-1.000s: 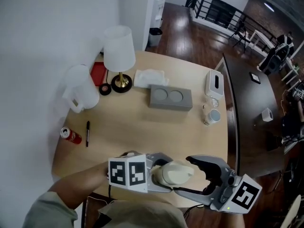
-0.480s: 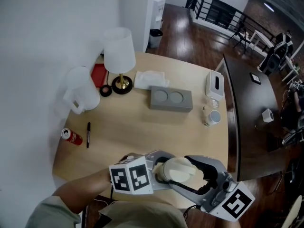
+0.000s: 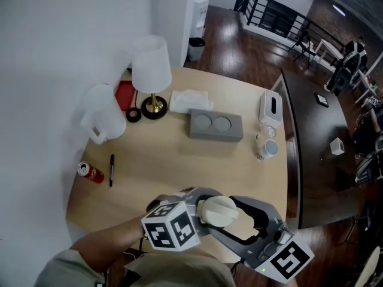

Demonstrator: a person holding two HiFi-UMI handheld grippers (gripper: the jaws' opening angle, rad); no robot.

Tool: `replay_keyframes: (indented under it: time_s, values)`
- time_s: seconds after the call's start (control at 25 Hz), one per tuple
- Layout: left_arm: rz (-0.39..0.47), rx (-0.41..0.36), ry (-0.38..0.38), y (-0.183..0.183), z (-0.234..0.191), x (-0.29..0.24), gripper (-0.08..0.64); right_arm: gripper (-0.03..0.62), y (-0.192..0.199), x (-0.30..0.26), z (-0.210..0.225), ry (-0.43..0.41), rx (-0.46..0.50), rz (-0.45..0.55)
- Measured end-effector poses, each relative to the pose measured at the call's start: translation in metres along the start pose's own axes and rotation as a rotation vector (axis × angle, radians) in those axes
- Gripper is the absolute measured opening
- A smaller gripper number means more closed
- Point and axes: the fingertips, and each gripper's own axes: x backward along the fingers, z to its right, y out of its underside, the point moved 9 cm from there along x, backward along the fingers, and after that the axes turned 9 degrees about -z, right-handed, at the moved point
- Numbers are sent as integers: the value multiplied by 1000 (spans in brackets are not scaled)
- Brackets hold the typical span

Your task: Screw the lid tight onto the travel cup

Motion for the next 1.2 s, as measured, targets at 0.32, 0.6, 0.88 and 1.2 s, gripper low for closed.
replay_keyframes:
  time_s: [0.32, 0.6, 0.88, 1.2]
  values:
    - [-31, -47, 322, -4, 27, -2, 314, 288, 3, 3, -3, -212, 45, 3]
    - [-7, -10, 286, -1, 19, -2, 316, 288, 16, 6, 10, -208, -39, 60]
    - [87, 73, 218, 6, 14, 1, 316, 287, 22, 7, 19, -202, -85, 87]
    - [68, 72, 323, -1, 21, 2, 314, 288, 18, 13, 18, -260, -131, 152]
